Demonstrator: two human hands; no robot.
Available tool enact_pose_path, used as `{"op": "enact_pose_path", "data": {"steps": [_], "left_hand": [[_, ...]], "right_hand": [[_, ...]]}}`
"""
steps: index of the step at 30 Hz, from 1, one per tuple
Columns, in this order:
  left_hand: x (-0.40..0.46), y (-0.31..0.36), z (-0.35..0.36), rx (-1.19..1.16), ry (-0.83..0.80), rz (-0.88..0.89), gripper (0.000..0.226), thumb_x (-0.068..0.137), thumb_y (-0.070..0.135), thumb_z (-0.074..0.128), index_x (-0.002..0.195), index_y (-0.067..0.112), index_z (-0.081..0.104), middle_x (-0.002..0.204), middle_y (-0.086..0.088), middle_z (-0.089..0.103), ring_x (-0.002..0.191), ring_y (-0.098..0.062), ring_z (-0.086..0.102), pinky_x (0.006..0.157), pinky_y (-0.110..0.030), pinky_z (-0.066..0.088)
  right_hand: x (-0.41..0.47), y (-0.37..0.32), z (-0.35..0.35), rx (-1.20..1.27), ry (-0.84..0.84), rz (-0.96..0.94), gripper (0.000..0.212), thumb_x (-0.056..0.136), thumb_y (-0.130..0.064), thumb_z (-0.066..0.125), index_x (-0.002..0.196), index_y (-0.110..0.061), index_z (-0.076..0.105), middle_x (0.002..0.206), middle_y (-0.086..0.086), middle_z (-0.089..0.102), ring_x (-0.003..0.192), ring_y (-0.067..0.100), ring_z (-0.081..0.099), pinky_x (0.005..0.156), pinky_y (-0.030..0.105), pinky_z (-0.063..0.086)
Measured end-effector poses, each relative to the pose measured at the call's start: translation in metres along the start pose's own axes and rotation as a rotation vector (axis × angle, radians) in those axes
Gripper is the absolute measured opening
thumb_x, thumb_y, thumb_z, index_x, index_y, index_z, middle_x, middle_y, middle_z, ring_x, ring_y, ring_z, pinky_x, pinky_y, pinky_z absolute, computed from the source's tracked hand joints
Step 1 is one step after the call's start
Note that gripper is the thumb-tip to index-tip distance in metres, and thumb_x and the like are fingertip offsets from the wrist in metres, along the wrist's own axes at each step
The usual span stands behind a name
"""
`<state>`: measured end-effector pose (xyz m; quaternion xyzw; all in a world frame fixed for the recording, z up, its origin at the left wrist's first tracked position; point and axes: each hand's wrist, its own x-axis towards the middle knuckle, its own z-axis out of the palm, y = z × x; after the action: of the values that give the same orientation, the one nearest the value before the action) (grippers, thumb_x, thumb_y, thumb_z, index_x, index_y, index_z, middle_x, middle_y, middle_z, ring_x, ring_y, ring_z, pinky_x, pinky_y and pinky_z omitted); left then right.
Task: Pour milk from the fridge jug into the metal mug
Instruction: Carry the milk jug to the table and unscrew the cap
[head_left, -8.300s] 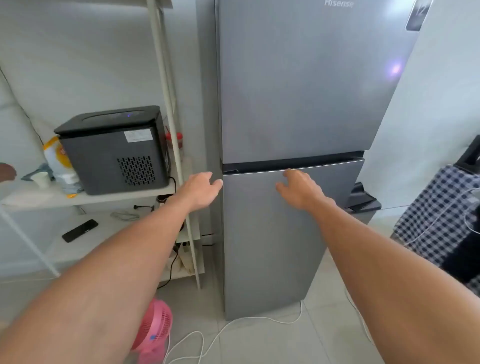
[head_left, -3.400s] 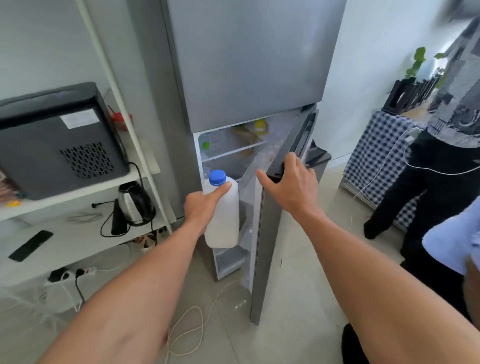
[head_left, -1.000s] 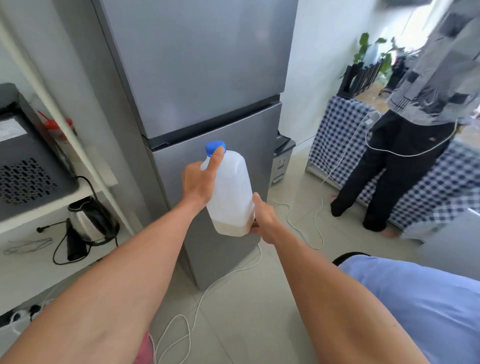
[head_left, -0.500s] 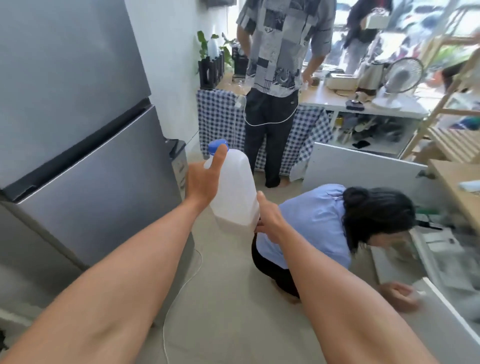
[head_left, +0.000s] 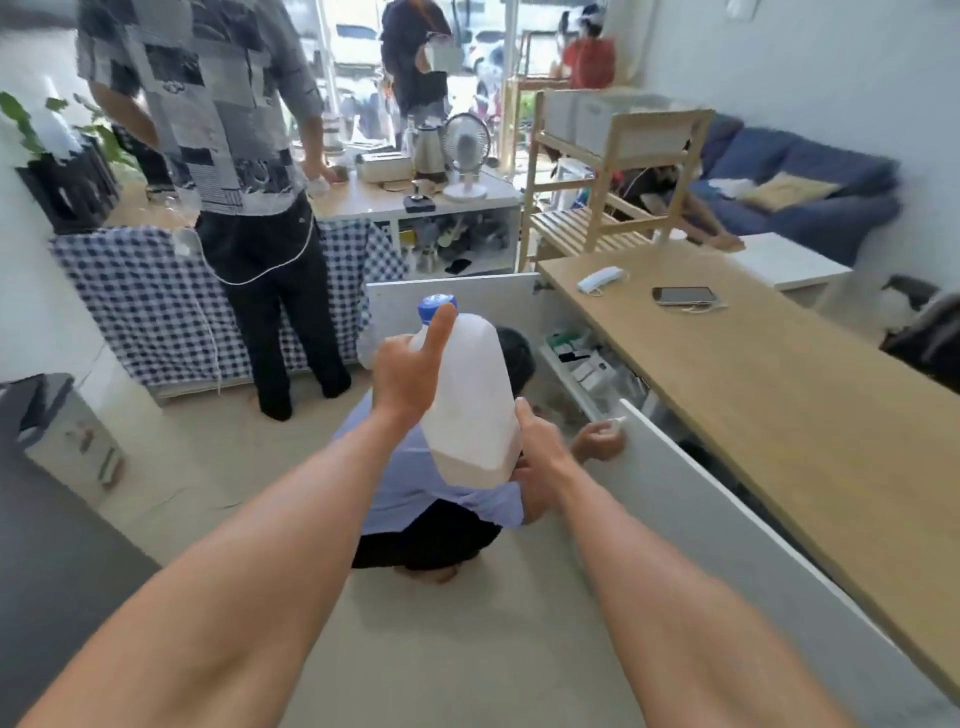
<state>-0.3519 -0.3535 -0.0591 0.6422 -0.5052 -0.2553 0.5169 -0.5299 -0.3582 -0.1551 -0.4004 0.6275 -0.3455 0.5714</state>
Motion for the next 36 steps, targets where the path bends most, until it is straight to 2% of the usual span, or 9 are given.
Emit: {"op": "enact_pose_path", "data": {"steps": [3, 4, 7, 11, 18, 24, 28, 33, 36], "left_hand": [[-0.015, 0.022, 0.061, -0.081, -0.109, 0.014, 0.081, 0.079, 0.087, 0.052, 0.048, 0.014, 0.04, 0.049, -0.004, 0.047, 0.056, -0.024, 0.049, 0.062, -0.039, 0.038], [-0.022, 0.031, 0.081, -0.108, -0.143, 0.026, 0.08, 0.078, 0.087, 0.054, 0.047, 0.015, 0.038, 0.049, -0.004, 0.046, 0.056, -0.024, 0.048, 0.062, -0.04, 0.038], [-0.045, 0.06, 0.135, -0.142, -0.249, 0.086, 0.085, 0.074, 0.09, 0.051, 0.053, 0.009, 0.04, 0.052, -0.006, 0.043, 0.055, -0.019, 0.042, 0.06, -0.037, 0.035], [-0.082, 0.094, 0.196, -0.173, -0.419, 0.15, 0.081, 0.082, 0.084, 0.056, 0.05, 0.011, 0.038, 0.05, -0.004, 0.041, 0.054, -0.019, 0.041, 0.06, -0.036, 0.035], [-0.141, 0.141, 0.29, -0.239, -0.702, 0.226, 0.085, 0.074, 0.091, 0.054, 0.058, 0.008, 0.041, 0.057, -0.009, 0.034, 0.055, -0.02, 0.035, 0.059, -0.038, 0.029], [-0.201, 0.18, 0.35, -0.317, -0.984, 0.234, 0.076, 0.077, 0.085, 0.06, 0.059, 0.02, 0.026, 0.062, -0.005, 0.029, 0.061, -0.02, 0.032, 0.061, -0.04, 0.027], [-0.238, 0.195, 0.383, -0.366, -1.132, 0.204, 0.072, 0.083, 0.085, 0.05, 0.064, 0.019, 0.026, 0.069, -0.009, 0.029, 0.065, -0.023, 0.032, 0.062, -0.042, 0.028], [-0.283, 0.205, 0.416, -0.438, -1.322, 0.04, 0.033, 0.08, 0.051, 0.038, 0.068, 0.022, 0.028, 0.064, 0.002, 0.031, 0.061, -0.019, 0.026, 0.061, -0.038, 0.022], [-0.308, 0.21, 0.43, -0.474, -1.408, 0.05, 0.028, 0.089, 0.035, 0.039, 0.068, 0.022, 0.028, 0.063, 0.002, 0.03, 0.059, -0.017, 0.025, 0.059, -0.037, 0.022]], "right_hand": [[-0.01, 0.011, -0.068, 0.001, 0.134, -0.015, 0.079, 0.084, -0.078, 0.039, 0.113, -0.011, 0.069, 0.119, 0.014, 0.072, 0.114, 0.034, 0.067, 0.102, 0.052, 0.054], [-0.018, 0.013, -0.088, 0.018, 0.163, -0.01, 0.078, 0.084, -0.077, 0.04, 0.115, -0.012, 0.069, 0.122, 0.015, 0.07, 0.114, 0.034, 0.066, 0.096, 0.052, 0.058], [-0.049, 0.021, -0.147, 0.137, 0.229, 0.002, 0.042, 0.102, -0.058, 0.043, 0.104, -0.024, 0.068, 0.111, 0.01, 0.07, 0.099, 0.029, 0.07, 0.064, 0.04, 0.062], [-0.083, 0.04, -0.214, 0.245, 0.359, 0.01, 0.045, 0.104, -0.053, 0.043, 0.109, -0.017, 0.069, 0.108, 0.011, 0.075, 0.088, 0.027, 0.073, 0.057, 0.034, 0.06], [-0.138, 0.079, -0.299, 0.361, 0.645, 0.025, 0.051, 0.103, -0.054, 0.044, 0.119, -0.013, 0.07, 0.113, 0.012, 0.075, 0.097, 0.033, 0.075, 0.059, 0.037, 0.063], [-0.184, 0.111, -0.351, 0.457, 0.841, 0.064, 0.054, 0.101, -0.055, 0.042, 0.119, -0.013, 0.069, 0.113, 0.012, 0.075, 0.098, 0.032, 0.074, 0.065, 0.039, 0.065], [-0.213, 0.129, -0.372, 0.537, 0.969, 0.091, 0.055, 0.099, -0.058, 0.043, 0.119, -0.014, 0.07, 0.112, 0.011, 0.076, 0.097, 0.032, 0.075, 0.065, 0.039, 0.065], [-0.242, 0.155, -0.395, 0.646, 1.093, 0.113, 0.054, 0.09, -0.064, 0.055, 0.116, -0.019, 0.073, 0.11, 0.005, 0.078, 0.097, 0.03, 0.076, 0.075, 0.048, 0.067], [-0.261, 0.166, -0.403, 0.689, 1.171, 0.098, 0.05, 0.089, -0.062, 0.057, 0.11, -0.02, 0.074, 0.107, 0.004, 0.078, 0.096, 0.03, 0.076, 0.079, 0.049, 0.066]]}}
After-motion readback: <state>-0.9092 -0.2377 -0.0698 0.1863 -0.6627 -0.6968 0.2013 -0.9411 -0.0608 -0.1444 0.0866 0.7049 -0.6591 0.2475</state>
